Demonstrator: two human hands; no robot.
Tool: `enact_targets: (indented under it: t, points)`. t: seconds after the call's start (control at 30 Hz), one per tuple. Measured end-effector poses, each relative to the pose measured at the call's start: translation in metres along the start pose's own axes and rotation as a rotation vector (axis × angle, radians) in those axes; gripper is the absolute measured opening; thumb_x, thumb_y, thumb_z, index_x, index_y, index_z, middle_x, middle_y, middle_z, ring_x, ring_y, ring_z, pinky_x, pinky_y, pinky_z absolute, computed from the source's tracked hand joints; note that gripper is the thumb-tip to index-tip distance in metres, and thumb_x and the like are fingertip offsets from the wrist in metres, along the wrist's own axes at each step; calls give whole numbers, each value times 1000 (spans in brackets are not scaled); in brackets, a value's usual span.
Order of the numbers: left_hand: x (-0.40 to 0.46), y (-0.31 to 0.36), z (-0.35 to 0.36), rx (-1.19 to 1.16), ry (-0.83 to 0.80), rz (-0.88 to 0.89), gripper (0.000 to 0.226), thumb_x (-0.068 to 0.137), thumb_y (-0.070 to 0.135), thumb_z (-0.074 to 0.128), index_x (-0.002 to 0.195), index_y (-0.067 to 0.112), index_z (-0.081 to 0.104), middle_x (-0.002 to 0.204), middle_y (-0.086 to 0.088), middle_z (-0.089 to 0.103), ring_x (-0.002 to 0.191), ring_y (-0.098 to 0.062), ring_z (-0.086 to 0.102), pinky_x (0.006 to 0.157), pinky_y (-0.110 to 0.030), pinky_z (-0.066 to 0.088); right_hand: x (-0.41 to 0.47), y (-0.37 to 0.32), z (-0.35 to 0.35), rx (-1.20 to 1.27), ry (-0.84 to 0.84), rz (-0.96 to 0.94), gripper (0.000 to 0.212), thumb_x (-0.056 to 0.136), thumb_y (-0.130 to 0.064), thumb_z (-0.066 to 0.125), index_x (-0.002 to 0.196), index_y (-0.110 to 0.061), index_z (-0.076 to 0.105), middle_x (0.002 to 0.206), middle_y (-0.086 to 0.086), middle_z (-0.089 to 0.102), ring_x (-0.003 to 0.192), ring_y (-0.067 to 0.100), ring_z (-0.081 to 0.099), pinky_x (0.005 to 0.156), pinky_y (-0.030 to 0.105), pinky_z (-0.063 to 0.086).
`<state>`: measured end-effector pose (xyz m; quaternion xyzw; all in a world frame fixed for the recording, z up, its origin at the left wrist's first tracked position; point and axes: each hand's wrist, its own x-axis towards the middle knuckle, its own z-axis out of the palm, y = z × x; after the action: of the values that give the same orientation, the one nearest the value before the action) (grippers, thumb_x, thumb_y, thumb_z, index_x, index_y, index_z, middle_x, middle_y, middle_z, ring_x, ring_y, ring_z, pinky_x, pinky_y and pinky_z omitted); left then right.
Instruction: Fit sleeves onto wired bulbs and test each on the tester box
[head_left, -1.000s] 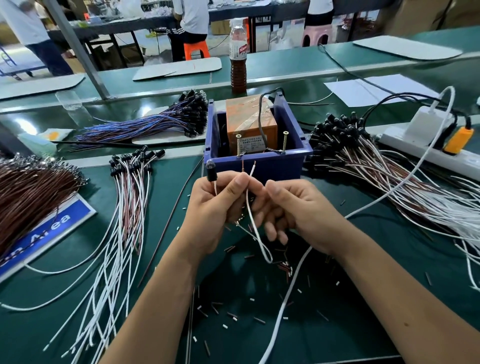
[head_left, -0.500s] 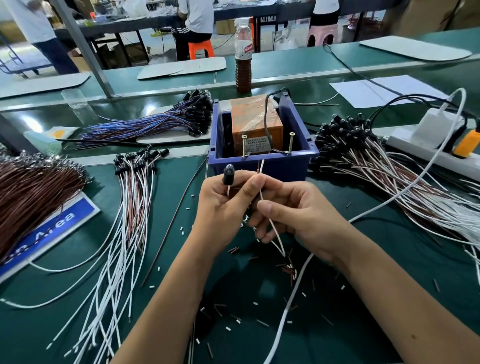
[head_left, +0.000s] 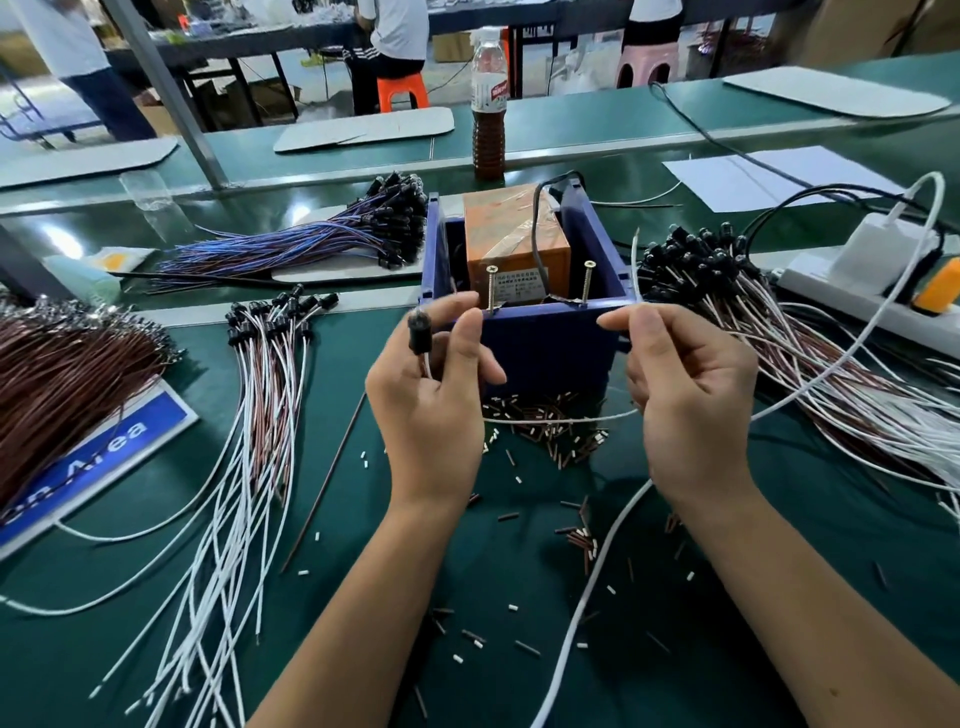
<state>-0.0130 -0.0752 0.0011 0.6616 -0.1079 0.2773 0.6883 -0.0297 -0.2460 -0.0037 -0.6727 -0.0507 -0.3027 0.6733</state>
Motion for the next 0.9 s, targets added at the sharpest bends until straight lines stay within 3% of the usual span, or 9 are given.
enact_targets:
  t: [0.07, 0.17, 0.37, 0.43, 0.53, 0.6, 0.8, 0.9]
  points:
    - [1, 1, 3, 2, 24, -13, 7, 104, 14, 62, 103, 8, 58, 61, -9, 66, 51, -10, 59, 56, -19, 43, -1, 0, 2, -51, 27, -28, 26, 110, -17, 51, 104, -14, 76, 55, 0, 43, 50, 12, 37, 47, 27, 30]
    - [3, -1, 5, 29, 59, 13, 16, 104, 15, 63, 91, 17, 54, 63, -6, 67, 51, -10, 58, 56, -21, 42, -3, 3, 4, -94, 35, -51, 24, 109, -15, 52, 121, -16, 72, 57, -7, 52, 50, 8, 46, 50, 21, 40]
    - [1, -5, 4, 134, 81, 15, 18, 101, 15, 57, 90, 29, 57, 68, 1, 71, 53, -16, 56, 57, -33, 43, -5, 9, 4, -283, 65, -140, 27, 106, -17, 55, 124, -12, 75, 61, -10, 65, 51, 16, 61, 50, 30, 48]
    - [0, -6, 4, 157, 81, 30, 16, 100, 13, 58, 94, 27, 59, 69, 3, 72, 59, -16, 64, 60, -30, 47, -6, 10, 4, -330, 77, -172, 27, 104, -13, 57, 124, -10, 75, 62, -16, 63, 49, 14, 59, 48, 34, 48]
    - [0, -7, 6, 171, 65, 45, 15, 100, 10, 59, 96, 25, 60, 69, 6, 72, 64, -18, 69, 62, -26, 51, -7, 10, 5, -408, 88, -222, 27, 101, -7, 59, 123, -6, 76, 58, -26, 53, 46, 6, 48, 49, 16, 34]
    - [0, -8, 7, 161, 50, 48, 14, 100, 9, 60, 98, 22, 62, 68, 6, 72, 65, -21, 70, 63, -30, 55, -7, 8, 6, -443, 87, -245, 29, 100, -5, 60, 124, -4, 75, 60, -27, 51, 47, 5, 46, 51, 12, 32]
    - [1, -10, 9, 163, 60, 66, 19, 100, 10, 61, 97, 28, 64, 68, 4, 71, 65, -22, 70, 66, -32, 55, -8, 6, 6, -516, 86, -287, 32, 97, -3, 60, 127, -4, 74, 55, -14, 50, 45, 11, 40, 46, 26, 36]
    - [1, -11, 9, 160, 63, 69, 18, 100, 10, 61, 96, 28, 64, 67, 3, 71, 65, -23, 70, 66, -32, 55, -9, 4, 7, -533, 82, -310, 31, 99, -3, 59, 126, -3, 74, 58, -16, 52, 45, 6, 43, 48, 20, 35]
